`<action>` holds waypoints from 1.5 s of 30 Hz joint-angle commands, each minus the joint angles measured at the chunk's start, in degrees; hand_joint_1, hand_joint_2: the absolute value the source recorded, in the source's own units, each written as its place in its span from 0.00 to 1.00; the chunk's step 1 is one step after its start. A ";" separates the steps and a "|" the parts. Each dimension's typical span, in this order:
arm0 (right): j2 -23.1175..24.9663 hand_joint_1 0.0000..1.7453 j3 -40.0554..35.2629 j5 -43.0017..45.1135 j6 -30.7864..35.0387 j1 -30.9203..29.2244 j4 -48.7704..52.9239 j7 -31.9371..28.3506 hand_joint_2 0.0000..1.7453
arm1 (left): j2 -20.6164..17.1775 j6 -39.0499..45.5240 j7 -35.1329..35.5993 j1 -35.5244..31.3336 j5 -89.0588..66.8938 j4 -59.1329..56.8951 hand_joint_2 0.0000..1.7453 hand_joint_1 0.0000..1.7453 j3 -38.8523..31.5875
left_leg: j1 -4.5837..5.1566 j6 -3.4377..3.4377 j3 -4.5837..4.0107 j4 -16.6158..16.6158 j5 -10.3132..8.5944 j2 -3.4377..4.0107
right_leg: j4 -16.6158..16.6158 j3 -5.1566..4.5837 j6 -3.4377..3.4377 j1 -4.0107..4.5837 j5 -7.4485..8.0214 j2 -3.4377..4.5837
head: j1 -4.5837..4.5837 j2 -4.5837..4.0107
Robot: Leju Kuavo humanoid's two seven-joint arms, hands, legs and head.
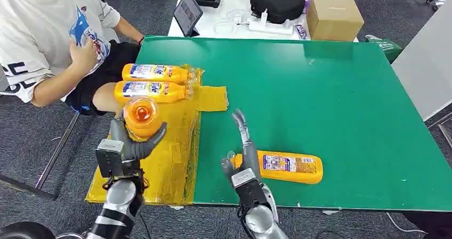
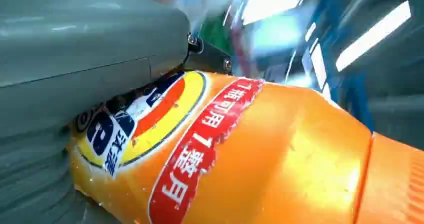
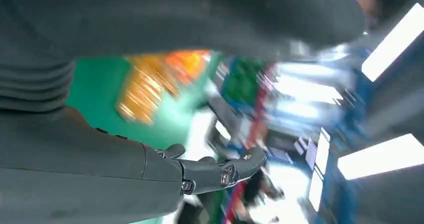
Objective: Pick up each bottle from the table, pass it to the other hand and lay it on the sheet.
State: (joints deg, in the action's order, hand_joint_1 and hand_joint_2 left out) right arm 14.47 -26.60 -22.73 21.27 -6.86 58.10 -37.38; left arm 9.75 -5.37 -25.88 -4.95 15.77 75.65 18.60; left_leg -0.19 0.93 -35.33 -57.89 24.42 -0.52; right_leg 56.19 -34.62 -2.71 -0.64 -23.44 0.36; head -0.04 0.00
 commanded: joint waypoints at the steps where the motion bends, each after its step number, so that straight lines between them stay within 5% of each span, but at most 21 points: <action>1: -4.69 0.00 -0.95 10.52 13.22 3.82 41.15 -2.62 0.00 | -3.95 42.20 -4.24 -24.11 -51.85 -23.90 1.00 1.00 -17.69 | -0.04 -0.05 -0.03 -0.08 0.01 -0.07 | 0.06 0.03 0.05 0.04 -0.04 -0.12 | 0.00 0.00; 11: -4.98 0.00 -0.79 10.77 13.17 3.77 41.26 -2.62 0.00 | -3.88 42.38 -4.39 -24.48 -52.06 -24.98 1.00 1.00 -17.83 | -0.05 -0.15 0.22 0.01 -0.01 0.01 | 0.01 0.27 0.07 0.06 -0.04 -0.07 | 0.00 0.00; 14: -5.46 0.00 -0.71 12.63 17.03 3.25 42.12 -2.62 0.00 | -6.27 44.06 3.52 -27.38 -68.60 -34.57 1.00 1.00 -13.00 | -0.03 -0.15 0.22 0.02 -0.03 -0.02 | 0.02 0.26 0.07 0.04 -0.03 -0.09 | -0.02 0.00; 20: -4.66 0.00 2.23 13.95 14.70 3.29 38.36 -2.62 0.00 | -7.96 41.05 7.81 -30.73 -77.49 -47.25 1.00 1.00 -10.23 | -0.03 -0.15 0.28 0.06 -0.06 0.04 | -0.04 0.30 0.08 0.04 0.02 -0.02 | -0.02 0.00; 21: -4.39 0.00 2.72 14.12 14.17 3.30 37.55 -2.62 1.00 | -8.36 40.57 8.61 -30.90 -78.98 -48.27 1.00 1.00 -9.57 | -0.04 -0.14 0.24 0.05 -0.06 0.07 | -0.04 0.26 0.07 0.05 0.03 -0.01 | 0.00 0.00; 43: -1.94 0.00 7.63 15.96 4.89 2.76 29.93 -2.62 1.00 | -10.27 20.85 0.86 -25.83 -75.60 -46.49 1.00 1.00 -7.97 | 0.00 -0.15 0.56 0.09 -0.05 0.05 | -0.02 0.60 0.07 0.00 0.01 0.06 | 0.00 0.00; 45: -1.69 0.00 7.89 16.15 4.32 2.71 29.44 -2.62 1.00 | -10.66 19.11 0.77 -25.94 -75.56 -46.56 1.00 0.00 -7.23 | -0.02 -0.16 0.64 0.10 -0.06 0.11 | -0.05 0.66 0.09 0.02 0.05 0.11 | 0.02 0.00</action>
State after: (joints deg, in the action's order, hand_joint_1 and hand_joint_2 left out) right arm 12.07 -21.22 -7.08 26.80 -2.41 93.18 -40.11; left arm 0.04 18.56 -25.14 -32.05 -60.63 32.74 9.11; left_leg -0.19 0.79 -34.90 -57.87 24.33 -0.61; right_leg 56.25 -34.12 -2.67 -0.65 -23.44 0.33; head -0.02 0.00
